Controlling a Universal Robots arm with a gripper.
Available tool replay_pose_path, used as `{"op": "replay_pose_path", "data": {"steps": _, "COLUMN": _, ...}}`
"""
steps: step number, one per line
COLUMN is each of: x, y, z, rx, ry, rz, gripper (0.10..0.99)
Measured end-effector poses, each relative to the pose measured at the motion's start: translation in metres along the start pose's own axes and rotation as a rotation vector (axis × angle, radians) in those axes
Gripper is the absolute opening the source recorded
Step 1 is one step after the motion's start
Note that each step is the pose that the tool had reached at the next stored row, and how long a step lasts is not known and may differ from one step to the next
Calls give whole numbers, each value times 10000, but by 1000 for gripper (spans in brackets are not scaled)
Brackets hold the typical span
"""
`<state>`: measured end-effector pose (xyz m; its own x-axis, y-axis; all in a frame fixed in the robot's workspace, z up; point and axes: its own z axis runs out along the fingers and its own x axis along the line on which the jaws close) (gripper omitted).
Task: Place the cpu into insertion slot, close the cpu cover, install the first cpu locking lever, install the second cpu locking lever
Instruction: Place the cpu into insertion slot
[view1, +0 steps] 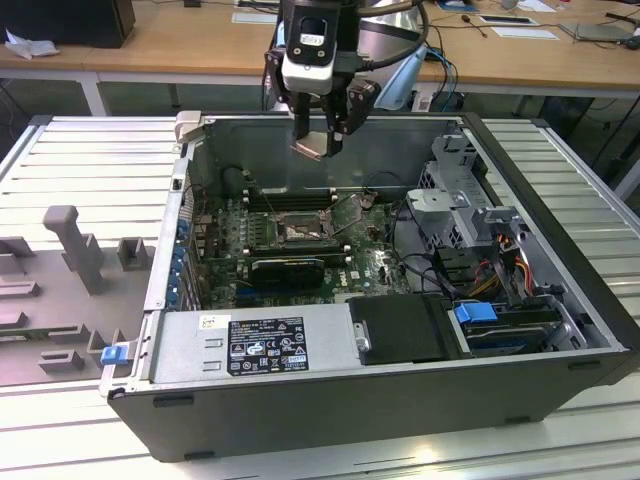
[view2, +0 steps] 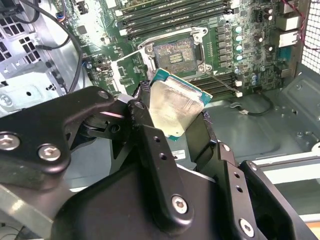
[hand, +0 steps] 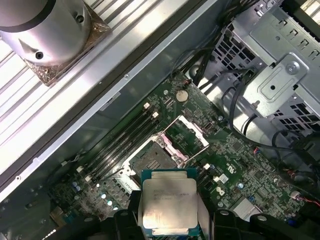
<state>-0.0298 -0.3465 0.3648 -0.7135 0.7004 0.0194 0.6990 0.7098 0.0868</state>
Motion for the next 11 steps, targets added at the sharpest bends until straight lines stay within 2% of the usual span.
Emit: {"op": "replay_pose_path", "data": {"steps": 11, "x": 0, "y": 0, "z": 1, "rx": -13, "ry": -60, "rz": 688, "gripper": 525}}
